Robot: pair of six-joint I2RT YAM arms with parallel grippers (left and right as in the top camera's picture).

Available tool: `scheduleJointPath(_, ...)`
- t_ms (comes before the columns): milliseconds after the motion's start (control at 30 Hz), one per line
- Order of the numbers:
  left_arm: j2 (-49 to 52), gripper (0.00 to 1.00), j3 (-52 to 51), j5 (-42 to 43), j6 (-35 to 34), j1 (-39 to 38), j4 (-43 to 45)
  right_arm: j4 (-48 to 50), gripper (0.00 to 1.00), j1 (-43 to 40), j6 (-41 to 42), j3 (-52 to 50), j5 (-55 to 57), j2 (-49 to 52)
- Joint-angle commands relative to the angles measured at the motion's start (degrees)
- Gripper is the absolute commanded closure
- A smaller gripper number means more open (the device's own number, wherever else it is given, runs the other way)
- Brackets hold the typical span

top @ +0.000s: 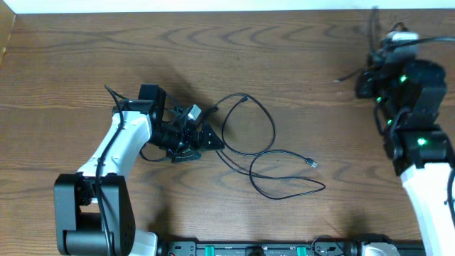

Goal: Untangle cables

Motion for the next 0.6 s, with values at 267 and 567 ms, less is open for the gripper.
scheduleJointPath(267, -0.3, 0.0, -0.1, -19.8, 0.3, 0.1, 1.0, 1.3, 0.99, -14.9, -2.5, 14.1, 0.8, 13.1)
scheduleJointPath(567, -0.3, 0.0, -0.1, -28.7, 0.3, 0.1, 1.0, 2.1, 0.99, -20.7, -10.9, 30.0, -2.0, 27.2)
